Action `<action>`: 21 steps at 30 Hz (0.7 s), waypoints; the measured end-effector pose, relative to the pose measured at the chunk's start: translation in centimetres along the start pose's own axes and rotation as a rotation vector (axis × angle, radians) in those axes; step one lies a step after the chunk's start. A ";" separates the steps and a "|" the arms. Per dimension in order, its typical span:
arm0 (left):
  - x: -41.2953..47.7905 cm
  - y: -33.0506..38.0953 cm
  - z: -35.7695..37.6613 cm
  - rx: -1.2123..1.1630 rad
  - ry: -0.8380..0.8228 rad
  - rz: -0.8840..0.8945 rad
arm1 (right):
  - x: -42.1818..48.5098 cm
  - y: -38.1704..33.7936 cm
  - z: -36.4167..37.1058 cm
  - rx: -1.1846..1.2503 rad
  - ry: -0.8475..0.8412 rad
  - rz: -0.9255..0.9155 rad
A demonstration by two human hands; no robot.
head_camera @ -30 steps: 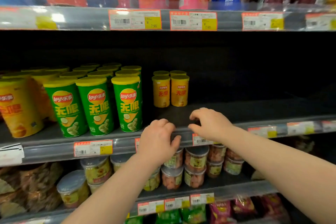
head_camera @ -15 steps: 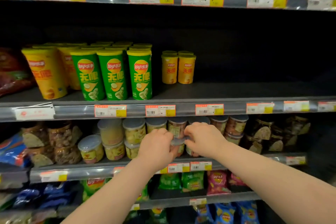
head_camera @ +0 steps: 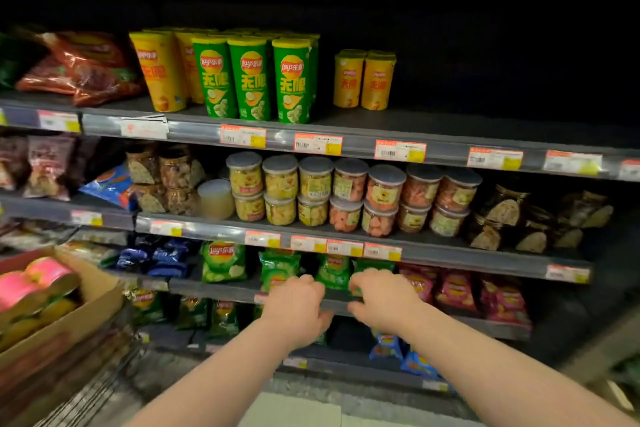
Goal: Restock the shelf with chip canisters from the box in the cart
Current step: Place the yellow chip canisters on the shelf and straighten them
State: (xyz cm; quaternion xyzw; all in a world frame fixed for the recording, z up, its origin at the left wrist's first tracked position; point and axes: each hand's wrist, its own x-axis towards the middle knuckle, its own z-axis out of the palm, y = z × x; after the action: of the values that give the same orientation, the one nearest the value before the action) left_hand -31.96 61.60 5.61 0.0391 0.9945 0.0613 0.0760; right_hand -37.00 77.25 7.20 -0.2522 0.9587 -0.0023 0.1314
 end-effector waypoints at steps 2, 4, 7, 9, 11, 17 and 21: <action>-2.4 0.1 1.0 0.010 -0.006 -0.040 | -1.2 -1.0 1.5 0.014 -0.032 -0.047; -4.8 -0.1 2.0 0.025 -0.039 -0.096 | -2.1 -2.2 2.9 0.025 -0.062 -0.096; -8.3 -1.0 3.5 0.039 -0.098 -0.170 | -3.2 -4.4 4.7 0.024 -0.090 -0.146; -10.4 -1.8 4.5 0.031 -0.114 -0.218 | -3.9 -5.9 5.7 0.015 -0.105 -0.175; -12.1 -2.7 5.4 0.021 -0.124 -0.263 | -4.4 -7.2 6.5 0.013 -0.108 -0.208; -15.7 -5.5 7.0 -0.022 -0.154 -0.354 | -4.7 -10.9 7.7 -0.013 -0.155 -0.268; -18.2 -9.0 7.4 -0.056 -0.160 -0.417 | -3.7 -15.3 8.3 -0.041 -0.189 -0.313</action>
State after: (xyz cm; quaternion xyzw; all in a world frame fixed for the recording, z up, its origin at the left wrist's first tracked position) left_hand -13.52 51.93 -0.12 -0.1646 0.9697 0.0684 0.1668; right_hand -24.40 66.26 1.24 -0.4001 0.8910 0.0203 0.2137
